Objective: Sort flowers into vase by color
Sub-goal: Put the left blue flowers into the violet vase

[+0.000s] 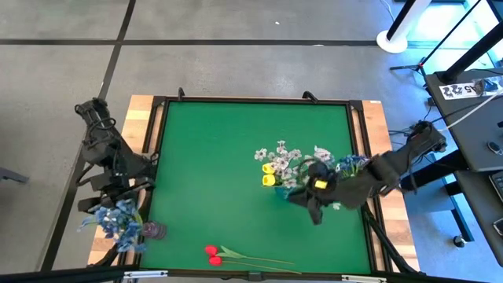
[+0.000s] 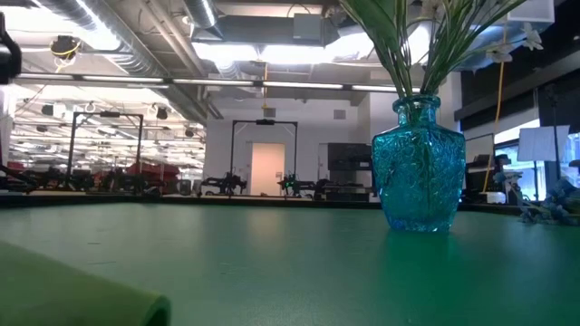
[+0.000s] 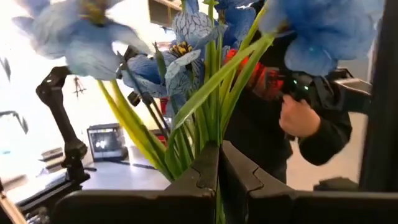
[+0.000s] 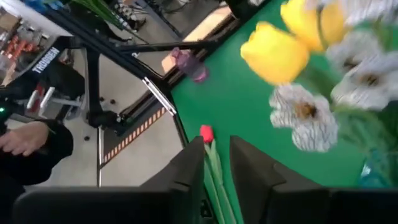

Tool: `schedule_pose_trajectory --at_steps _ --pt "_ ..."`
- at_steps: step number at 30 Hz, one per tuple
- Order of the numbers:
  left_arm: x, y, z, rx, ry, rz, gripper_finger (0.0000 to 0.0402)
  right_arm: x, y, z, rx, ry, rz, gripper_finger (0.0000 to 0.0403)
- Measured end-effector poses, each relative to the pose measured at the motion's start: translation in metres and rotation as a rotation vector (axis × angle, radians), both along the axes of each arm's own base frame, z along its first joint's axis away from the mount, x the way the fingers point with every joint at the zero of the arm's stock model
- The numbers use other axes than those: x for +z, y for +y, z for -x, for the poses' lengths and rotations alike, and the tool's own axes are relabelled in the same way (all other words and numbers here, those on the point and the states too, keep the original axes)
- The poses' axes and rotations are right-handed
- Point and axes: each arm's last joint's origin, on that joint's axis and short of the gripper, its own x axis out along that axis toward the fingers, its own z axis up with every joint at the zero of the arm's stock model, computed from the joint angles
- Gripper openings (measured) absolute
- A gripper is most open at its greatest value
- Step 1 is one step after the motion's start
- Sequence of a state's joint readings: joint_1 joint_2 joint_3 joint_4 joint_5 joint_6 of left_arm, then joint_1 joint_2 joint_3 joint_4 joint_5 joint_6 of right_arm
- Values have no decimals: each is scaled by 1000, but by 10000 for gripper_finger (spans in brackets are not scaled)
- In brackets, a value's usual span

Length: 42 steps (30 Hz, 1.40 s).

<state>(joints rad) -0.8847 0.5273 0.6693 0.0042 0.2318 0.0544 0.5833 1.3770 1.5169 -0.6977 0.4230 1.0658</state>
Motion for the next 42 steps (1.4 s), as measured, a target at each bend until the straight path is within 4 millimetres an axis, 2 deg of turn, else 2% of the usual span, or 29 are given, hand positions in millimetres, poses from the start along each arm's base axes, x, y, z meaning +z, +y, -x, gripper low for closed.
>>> schedule_pose_trajectory --at_steps 5,9,13,30,34,38,42 --pt "-16 6 8 -15 -38 -23 0 -15 11 -13 -52 48 -65 54" --pt "-29 10 12 -27 26 -3 0 -22 15 -20 -72 65 -64 50" --pt "-36 15 18 -66 18 10 0 -27 16 -22 -78 87 -48 50" --pt "-79 16 20 -56 -73 -78 0 -25 13 -22 -181 45 -37 50" --pt "-91 12 17 -22 -158 -86 0 -26 11 -22 -215 41 -7 50" --pt "-103 10 15 16 -285 -37 0 -27 4 -25 -256 42 10 50" --pt "-113 10 12 101 -238 -18 0 -27 -6 -31 -255 60 1 50"
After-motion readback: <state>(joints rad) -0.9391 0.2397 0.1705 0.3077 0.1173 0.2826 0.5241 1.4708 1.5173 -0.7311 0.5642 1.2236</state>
